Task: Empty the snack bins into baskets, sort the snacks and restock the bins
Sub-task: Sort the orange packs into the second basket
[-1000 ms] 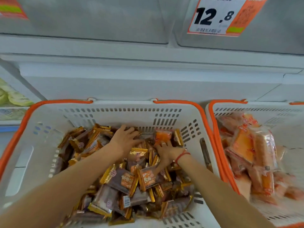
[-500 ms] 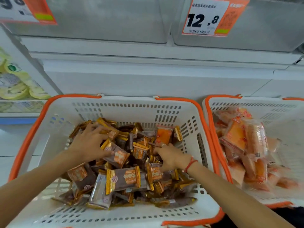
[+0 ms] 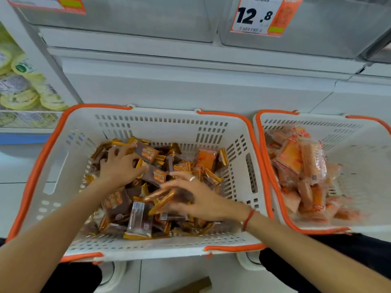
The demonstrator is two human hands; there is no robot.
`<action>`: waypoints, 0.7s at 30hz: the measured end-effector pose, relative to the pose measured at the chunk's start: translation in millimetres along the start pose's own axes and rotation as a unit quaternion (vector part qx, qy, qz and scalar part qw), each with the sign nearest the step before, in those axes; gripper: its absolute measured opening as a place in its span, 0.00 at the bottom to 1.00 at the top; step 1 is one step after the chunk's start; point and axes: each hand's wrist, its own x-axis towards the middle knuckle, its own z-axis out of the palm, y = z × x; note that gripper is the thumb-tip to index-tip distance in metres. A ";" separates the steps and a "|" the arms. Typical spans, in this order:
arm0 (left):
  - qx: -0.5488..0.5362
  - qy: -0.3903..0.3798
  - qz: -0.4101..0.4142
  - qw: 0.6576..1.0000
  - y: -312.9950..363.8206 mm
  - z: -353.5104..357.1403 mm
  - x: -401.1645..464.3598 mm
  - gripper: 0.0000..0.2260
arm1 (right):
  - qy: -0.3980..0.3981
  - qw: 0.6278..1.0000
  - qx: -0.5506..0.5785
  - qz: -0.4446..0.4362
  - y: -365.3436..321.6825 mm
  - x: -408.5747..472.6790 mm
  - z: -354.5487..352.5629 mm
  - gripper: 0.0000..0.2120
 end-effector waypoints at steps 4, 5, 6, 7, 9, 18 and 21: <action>0.035 0.076 -0.025 0.996 5.2 -14.7 2.2 0.26 | -0.151 0.925 0.326 0.122 3.1 31.3 36.8 0.28; 0.059 0.125 -0.009 0.990 12.8 -14.9 -0.1 0.26 | -0.123 0.932 0.319 0.123 7.1 35.6 32.0 0.23; 0.078 0.161 0.028 0.984 22.7 -15.4 -4.2 0.28 | -0.074 0.939 0.310 0.129 9.2 37.9 22.7 0.19; 0.088 0.161 0.077 0.980 32.9 -15.0 -8.2 0.32 | -0.009 0.941 0.306 0.142 14.0 40.3 9.1 0.17; 0.110 0.067 0.174 0.976 43.8 -4.5 -10.0 0.41 | 0.117 0.952 0.225 0.170 32.7 43.7 -23.3 0.13; 0.192 -0.060 0.218 0.955 27.3 27.8 -6.5 0.40 | 0.186 0.896 -0.345 0.210 120.9 73.9 -68.1 0.29; 0.153 -0.023 0.195 0.969 57.0 21.0 -5.4 0.31 | 0.209 0.871 -0.401 0.192 117.1 69.4 -67.5 0.25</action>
